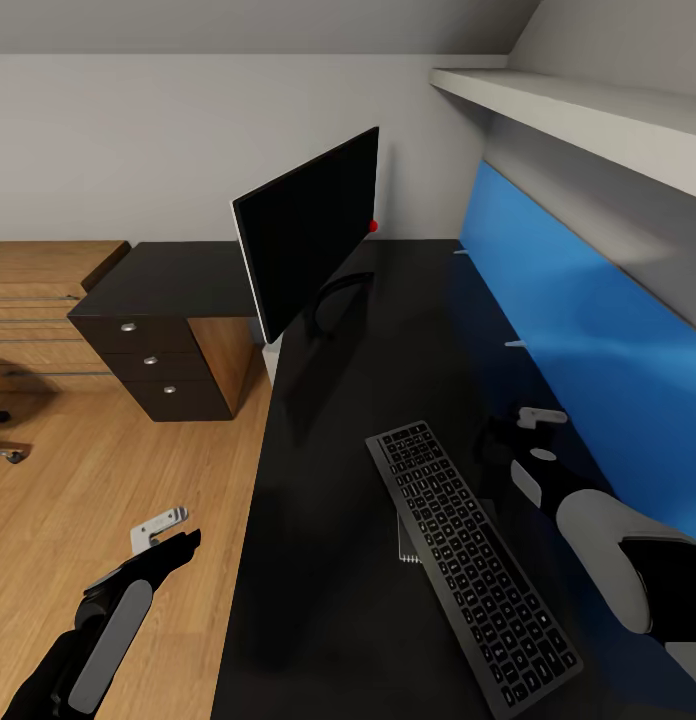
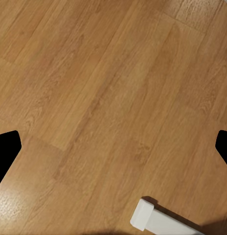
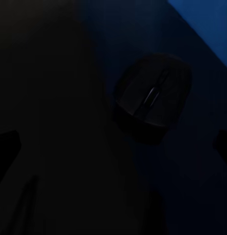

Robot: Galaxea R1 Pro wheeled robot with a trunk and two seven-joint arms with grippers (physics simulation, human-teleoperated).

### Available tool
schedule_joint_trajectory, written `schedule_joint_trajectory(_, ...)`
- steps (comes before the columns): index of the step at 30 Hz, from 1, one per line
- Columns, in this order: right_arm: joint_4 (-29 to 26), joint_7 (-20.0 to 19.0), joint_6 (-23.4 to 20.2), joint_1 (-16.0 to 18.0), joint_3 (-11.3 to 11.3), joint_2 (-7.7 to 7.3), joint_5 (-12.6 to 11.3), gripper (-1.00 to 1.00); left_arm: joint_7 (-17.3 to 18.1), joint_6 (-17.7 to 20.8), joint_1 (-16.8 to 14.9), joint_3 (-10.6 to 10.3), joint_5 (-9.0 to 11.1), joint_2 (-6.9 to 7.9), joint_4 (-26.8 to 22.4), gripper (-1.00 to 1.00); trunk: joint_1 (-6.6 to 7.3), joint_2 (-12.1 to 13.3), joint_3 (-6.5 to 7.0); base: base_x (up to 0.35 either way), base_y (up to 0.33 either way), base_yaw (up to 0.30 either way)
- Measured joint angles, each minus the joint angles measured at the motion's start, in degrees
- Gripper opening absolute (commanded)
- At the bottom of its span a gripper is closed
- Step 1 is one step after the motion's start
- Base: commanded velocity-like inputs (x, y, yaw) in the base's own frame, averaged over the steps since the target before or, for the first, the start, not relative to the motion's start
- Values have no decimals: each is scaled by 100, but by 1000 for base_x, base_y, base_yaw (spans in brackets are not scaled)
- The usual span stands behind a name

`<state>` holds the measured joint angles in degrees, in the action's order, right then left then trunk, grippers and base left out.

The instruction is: In the bedroom, organize the workspace by keeping the computer under the desk, ensuring the monitor is on the desk, placing the keyboard on the desk next to the monitor, placing the mouse on the desk next to the keyboard, moving the folder from the swivel chair onto the desk next to the mouse, stacking the notebook on top of the folder with the pen on top of the notebook, and positioning the swivel chair next to the desk.

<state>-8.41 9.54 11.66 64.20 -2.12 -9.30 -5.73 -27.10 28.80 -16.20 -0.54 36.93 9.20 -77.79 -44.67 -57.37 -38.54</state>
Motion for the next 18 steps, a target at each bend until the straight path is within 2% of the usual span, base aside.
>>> schedule_joint_trajectory(18,-114,88,-9,0,31,-75,-24,100,-1,-1,3,6,-9,9,0,100,0,0,0,0,0,0)
